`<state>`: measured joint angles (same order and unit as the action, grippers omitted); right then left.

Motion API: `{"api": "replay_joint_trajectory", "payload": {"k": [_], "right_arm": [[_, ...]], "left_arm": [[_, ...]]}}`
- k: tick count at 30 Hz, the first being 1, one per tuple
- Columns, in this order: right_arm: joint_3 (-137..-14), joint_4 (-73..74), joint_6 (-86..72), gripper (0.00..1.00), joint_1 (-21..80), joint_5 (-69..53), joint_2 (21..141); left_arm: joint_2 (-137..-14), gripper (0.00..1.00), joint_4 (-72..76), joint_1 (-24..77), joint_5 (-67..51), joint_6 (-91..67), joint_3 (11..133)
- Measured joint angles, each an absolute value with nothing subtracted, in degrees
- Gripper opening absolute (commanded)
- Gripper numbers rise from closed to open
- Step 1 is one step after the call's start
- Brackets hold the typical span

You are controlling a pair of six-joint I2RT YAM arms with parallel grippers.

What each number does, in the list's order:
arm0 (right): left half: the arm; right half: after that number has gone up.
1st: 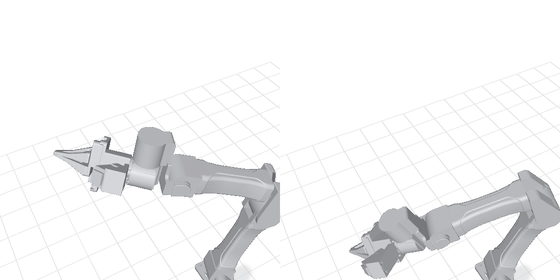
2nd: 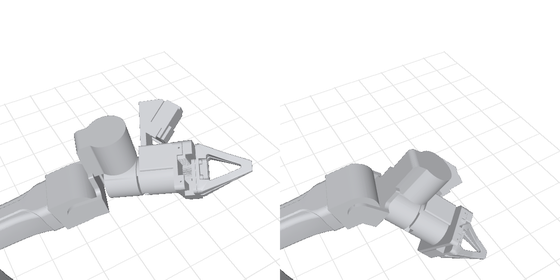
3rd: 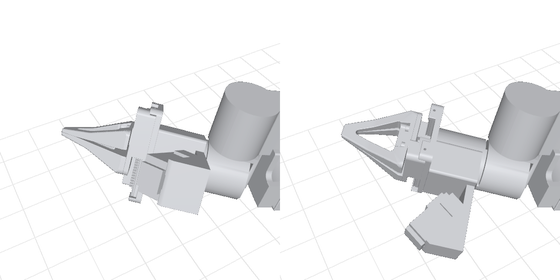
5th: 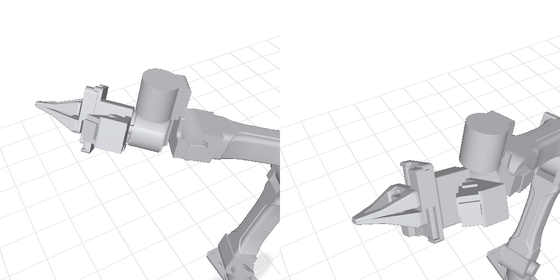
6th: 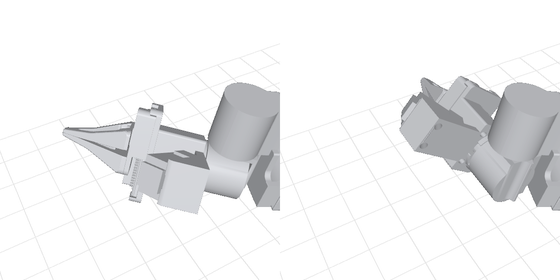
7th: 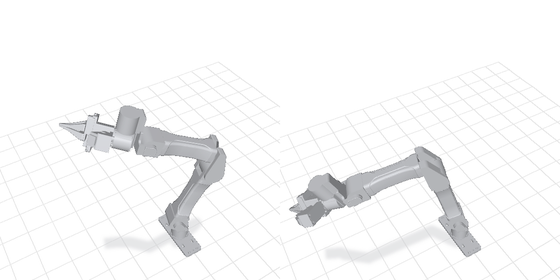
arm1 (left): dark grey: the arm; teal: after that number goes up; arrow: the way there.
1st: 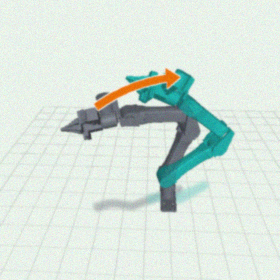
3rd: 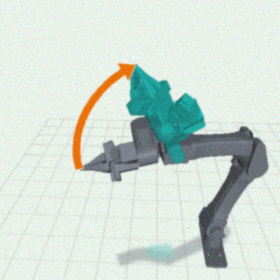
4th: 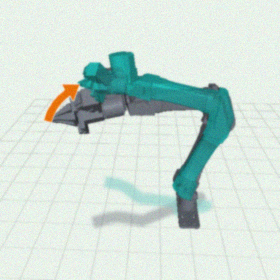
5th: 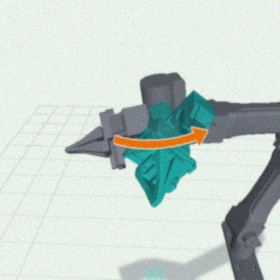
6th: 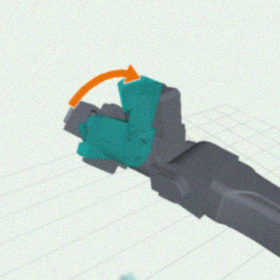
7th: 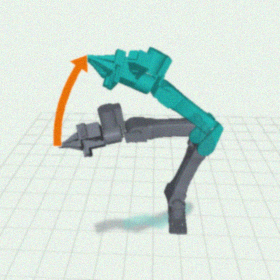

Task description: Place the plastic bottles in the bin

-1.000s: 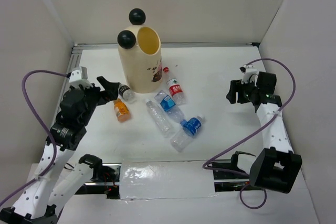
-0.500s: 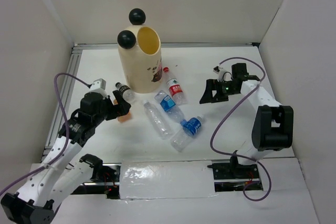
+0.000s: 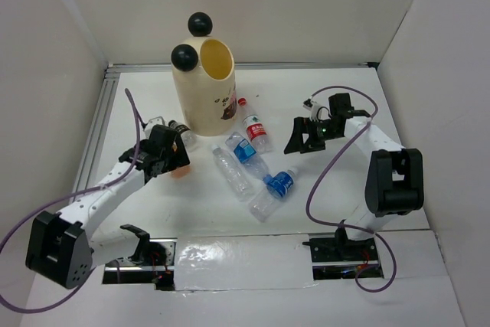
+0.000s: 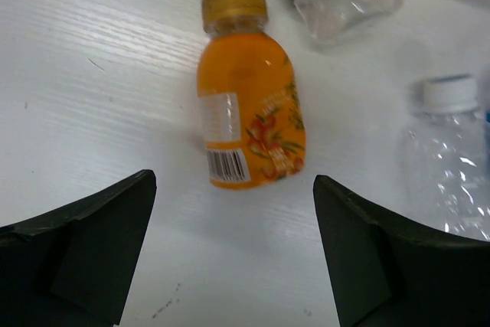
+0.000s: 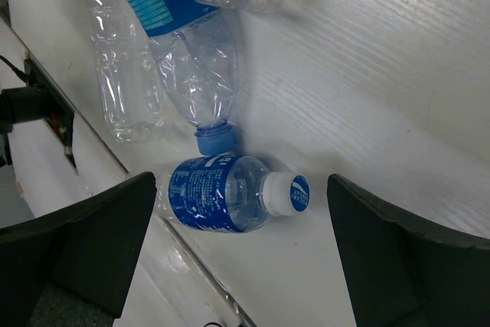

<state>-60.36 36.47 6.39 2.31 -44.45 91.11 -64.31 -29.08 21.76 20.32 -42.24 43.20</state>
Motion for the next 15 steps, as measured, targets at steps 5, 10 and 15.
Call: {"api": "replay_joint_trajectory", "payload": {"k": [5, 10, 15], "right_arm": [[-60.4, 36.5, 6.2, 1.0, -0.3, -44.9, 91.0], [-59.8, 36.4, 6.0, 1.0, -2.4, -45.7, 90.1], [-59.4, 36.4, 5.8, 1.0, -2.8, -46.4, 89.7]], "left_arm": [[-71.8, 0.99, -23.7, 17.8, 21.7, -39.1, 43.3], [-78.3, 0.98, -17.3, 17.0, 20.4, -36.2, 43.1], [-81.4, 0.63, -13.3, 17.0, 18.8, -34.9, 43.1]]}}
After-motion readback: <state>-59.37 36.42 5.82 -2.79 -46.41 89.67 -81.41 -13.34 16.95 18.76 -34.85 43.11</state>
